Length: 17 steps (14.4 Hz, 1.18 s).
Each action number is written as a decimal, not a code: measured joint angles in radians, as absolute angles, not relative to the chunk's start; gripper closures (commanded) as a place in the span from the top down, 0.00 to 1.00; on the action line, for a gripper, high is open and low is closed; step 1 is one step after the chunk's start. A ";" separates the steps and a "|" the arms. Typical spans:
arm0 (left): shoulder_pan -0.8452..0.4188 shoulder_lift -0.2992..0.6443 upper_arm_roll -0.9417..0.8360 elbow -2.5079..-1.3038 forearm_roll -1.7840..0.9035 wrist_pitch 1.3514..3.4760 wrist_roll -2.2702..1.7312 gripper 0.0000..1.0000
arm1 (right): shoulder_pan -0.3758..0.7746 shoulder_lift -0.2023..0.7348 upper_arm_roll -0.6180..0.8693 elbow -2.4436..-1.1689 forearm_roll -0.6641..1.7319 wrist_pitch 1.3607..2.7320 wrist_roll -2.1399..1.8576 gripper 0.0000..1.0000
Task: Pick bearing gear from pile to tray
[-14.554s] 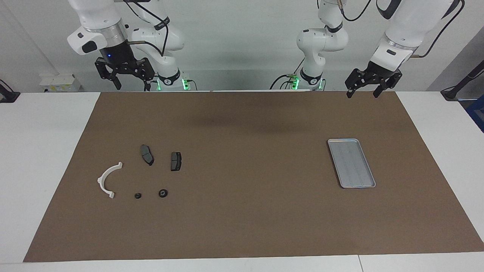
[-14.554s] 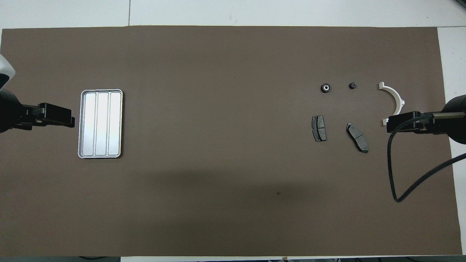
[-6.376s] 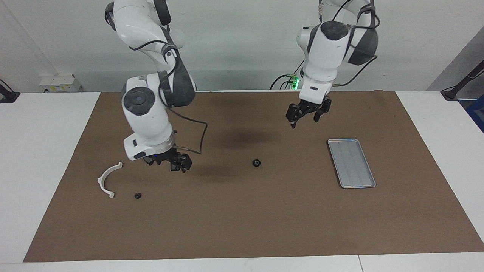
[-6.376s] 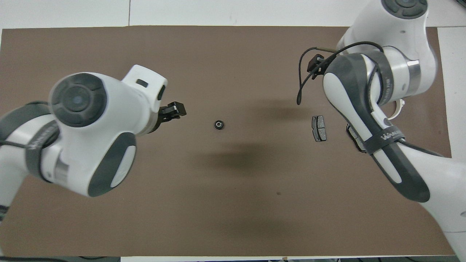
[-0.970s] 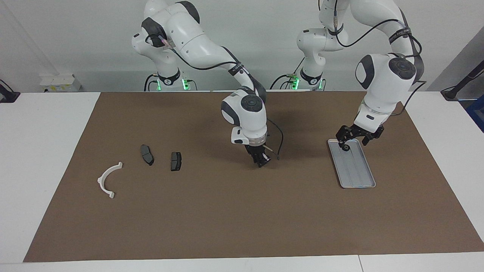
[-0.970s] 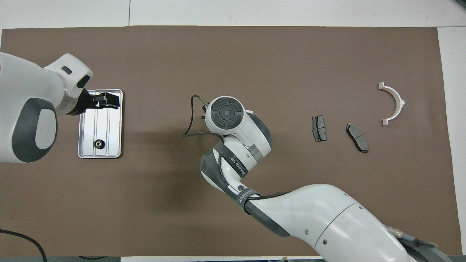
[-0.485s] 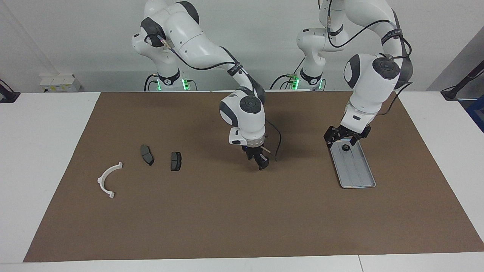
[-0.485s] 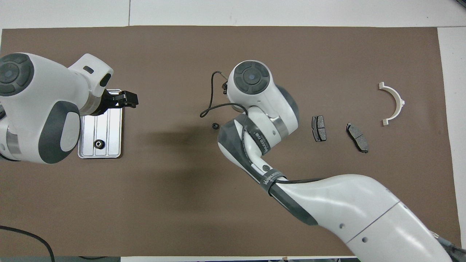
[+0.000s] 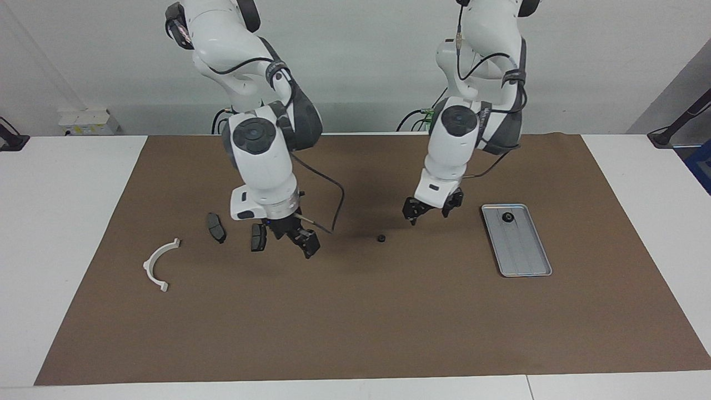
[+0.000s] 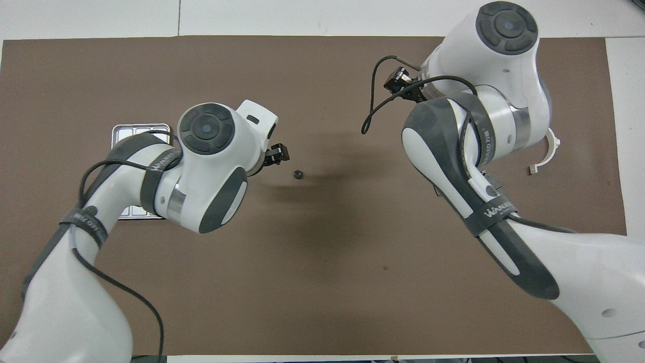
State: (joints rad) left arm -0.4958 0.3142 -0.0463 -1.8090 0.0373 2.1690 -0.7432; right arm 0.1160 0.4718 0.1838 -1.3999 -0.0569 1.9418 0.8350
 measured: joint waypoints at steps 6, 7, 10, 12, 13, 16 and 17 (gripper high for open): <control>-0.569 0.444 -0.042 -1.759 0.040 2.277 -0.830 0.98 | -0.011 0.472 0.183 -1.412 -0.057 1.903 0.512 1.00; -0.569 0.445 -0.039 -1.759 0.041 2.282 -0.830 0.97 | -0.024 0.472 0.183 -1.413 -0.057 1.902 0.500 1.00; -0.569 0.452 -0.036 -1.765 0.042 2.283 -0.830 0.95 | -0.039 0.471 0.183 -1.414 -0.057 1.901 0.459 1.00; -0.571 0.457 -0.038 -1.780 0.042 2.285 -0.830 0.95 | -0.046 0.453 0.179 -1.432 -0.057 1.901 0.329 1.00; -0.573 0.458 -0.041 -1.787 0.042 2.287 -0.830 0.95 | -0.049 0.428 0.166 -1.458 -0.057 1.901 0.248 1.00; -0.586 0.458 -0.042 -1.795 0.042 2.289 -0.832 0.84 | -0.063 0.298 0.112 -1.569 -0.057 1.902 0.089 1.00; -0.590 0.458 -0.042 -1.796 0.042 2.289 -0.834 0.77 | -0.064 0.242 0.101 -1.606 -0.057 1.901 0.074 1.00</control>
